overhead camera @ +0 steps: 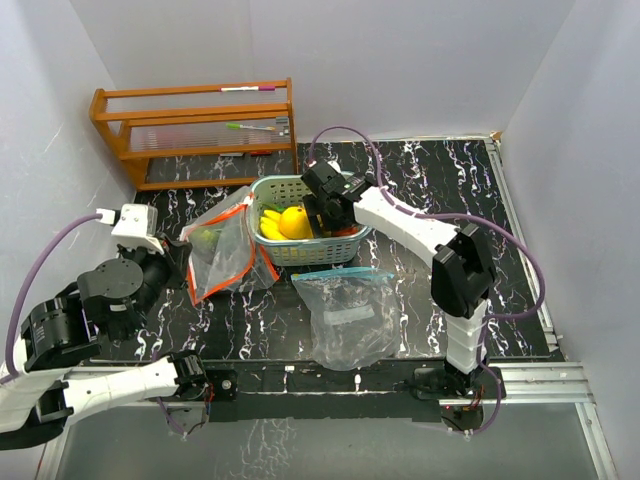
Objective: Place the food in the zip-top bag and seal the zipper
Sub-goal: Pick up the fake fruit from the bin.
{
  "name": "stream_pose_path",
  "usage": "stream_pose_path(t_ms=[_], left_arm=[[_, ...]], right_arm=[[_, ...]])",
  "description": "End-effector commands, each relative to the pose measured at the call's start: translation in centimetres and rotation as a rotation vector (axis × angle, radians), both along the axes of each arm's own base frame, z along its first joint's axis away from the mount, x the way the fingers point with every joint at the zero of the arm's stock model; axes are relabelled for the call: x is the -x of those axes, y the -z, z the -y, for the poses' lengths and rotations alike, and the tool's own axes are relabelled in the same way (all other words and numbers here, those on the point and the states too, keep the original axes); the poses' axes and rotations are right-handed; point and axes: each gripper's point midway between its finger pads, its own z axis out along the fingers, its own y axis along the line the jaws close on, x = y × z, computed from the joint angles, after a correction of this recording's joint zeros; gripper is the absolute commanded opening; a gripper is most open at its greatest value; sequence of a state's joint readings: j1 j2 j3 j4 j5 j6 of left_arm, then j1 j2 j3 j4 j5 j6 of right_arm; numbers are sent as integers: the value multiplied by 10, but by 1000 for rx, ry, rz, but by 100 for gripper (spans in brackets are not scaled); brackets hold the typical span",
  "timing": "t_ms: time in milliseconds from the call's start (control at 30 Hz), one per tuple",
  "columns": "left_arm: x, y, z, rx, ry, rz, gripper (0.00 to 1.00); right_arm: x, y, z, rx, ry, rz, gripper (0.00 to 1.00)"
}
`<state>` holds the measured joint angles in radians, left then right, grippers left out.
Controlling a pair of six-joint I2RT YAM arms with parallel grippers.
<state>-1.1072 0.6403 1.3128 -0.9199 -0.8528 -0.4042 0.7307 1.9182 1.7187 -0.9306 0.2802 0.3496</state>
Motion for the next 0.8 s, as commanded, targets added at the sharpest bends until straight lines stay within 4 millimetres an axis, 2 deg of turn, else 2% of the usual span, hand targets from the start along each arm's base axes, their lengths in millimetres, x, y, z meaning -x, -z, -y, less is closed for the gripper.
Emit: stream_pose_path(t_ms=[0,67,167,267,400,467,767], left_arm=[[0,-4,-7,9,-19,19,0],[0,-4,-7,9,-20,20,0],[0,-4,-7,6,-17,19,0],[0,-3,-7,8,-18,19,0],[0,-2,-7,10,-20,21,0],[0,-1,-7,6,-22,19,0],[-2,-3,-9,-4,-35,23,0]], right_arm=[[5,32,0,47,-3,-65,72],[4,36,-1,51,-7,-70,65],[3,32,-10,14,-27,-68,46],[1,15,-17,-37,-39,-35,29],[-5,-19,-21,-97,-33,39,11],[-7,-38,-23,-132,-32,78,8],[-3,-105,-26,-273,-35,185,8]])
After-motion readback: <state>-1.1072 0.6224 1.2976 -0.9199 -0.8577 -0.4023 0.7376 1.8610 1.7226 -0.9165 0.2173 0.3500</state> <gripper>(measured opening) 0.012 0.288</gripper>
